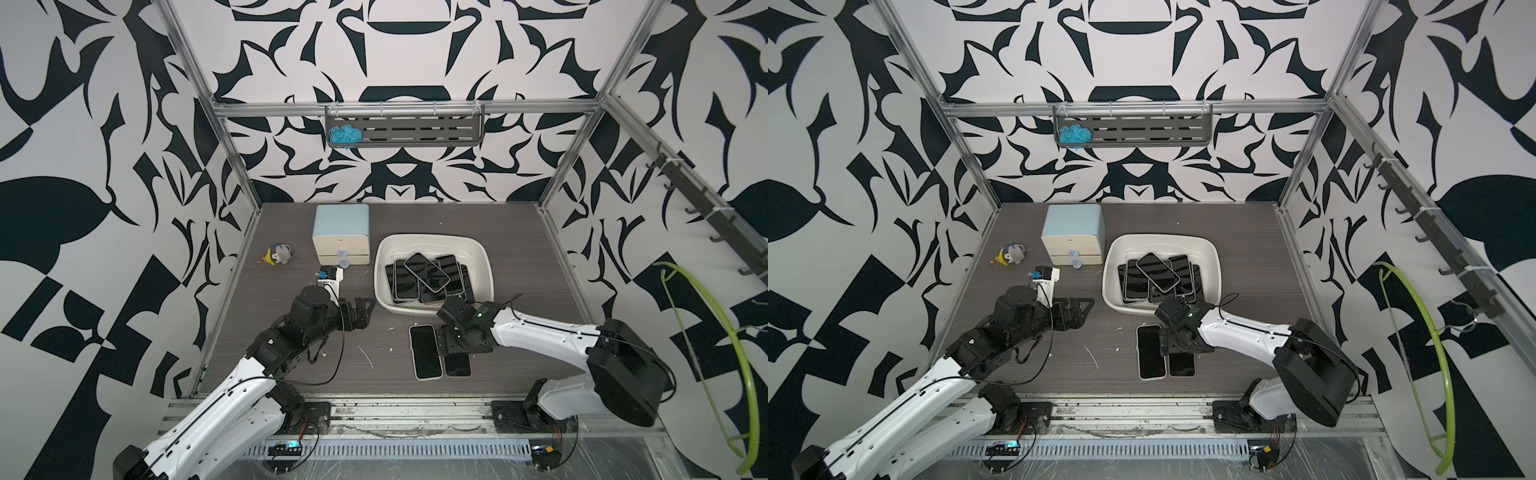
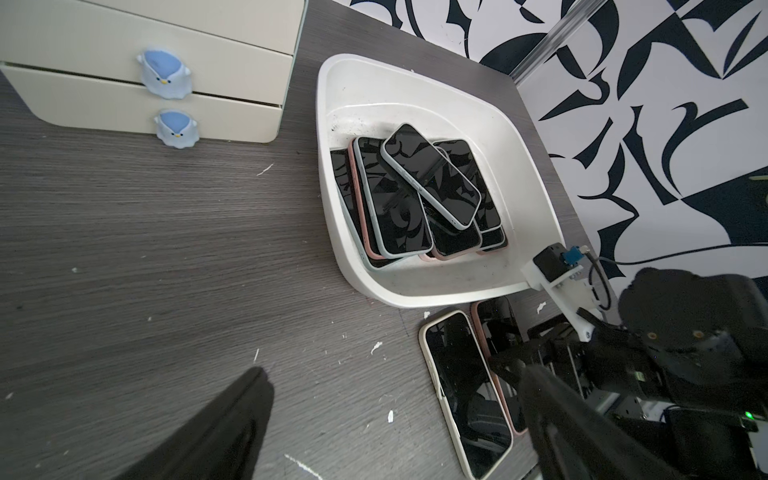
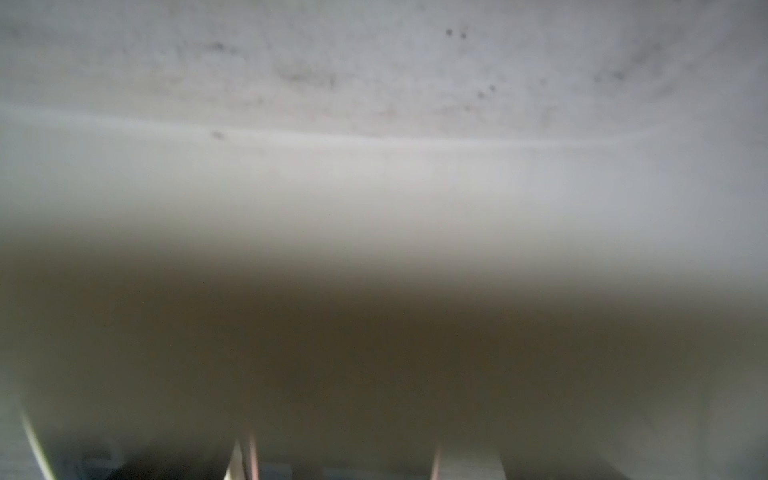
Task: Take the phone out of the storage box
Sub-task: Place the phone at the center of the board.
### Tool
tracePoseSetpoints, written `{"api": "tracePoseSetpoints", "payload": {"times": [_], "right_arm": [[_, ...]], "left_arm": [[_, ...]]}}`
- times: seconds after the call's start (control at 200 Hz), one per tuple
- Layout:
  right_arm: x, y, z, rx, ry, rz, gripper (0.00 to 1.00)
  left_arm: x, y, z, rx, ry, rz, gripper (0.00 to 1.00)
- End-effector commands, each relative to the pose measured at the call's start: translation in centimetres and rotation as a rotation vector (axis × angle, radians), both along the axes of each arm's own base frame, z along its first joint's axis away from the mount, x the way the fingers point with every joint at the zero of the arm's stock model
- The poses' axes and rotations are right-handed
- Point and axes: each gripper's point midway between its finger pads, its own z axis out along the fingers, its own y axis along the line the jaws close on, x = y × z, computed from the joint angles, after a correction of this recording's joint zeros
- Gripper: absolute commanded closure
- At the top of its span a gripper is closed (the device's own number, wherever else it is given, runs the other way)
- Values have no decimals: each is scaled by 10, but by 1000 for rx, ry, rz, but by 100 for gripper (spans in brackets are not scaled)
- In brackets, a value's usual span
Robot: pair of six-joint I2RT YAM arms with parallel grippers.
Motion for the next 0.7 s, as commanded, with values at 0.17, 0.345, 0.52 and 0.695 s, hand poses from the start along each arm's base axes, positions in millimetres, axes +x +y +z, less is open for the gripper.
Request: {"api": "tracePoseSetpoints", "payload": {"times": [0.17,0.345,0.52,0.695], "right_arm": [[8,11,105,118,-126,87,1],[67,29,135,188,-98,212,1],[147,49,122,188,-93,346,1],[195,72,89,127,-32,492,1]], "left_arm": [[7,-7,-8,3,52,9,0],[20,-26,-9,9,142,-28,0],[25,-46,-12,-44,297,-118,0],[20,-50,-5,-74,307,-146,0]]}}
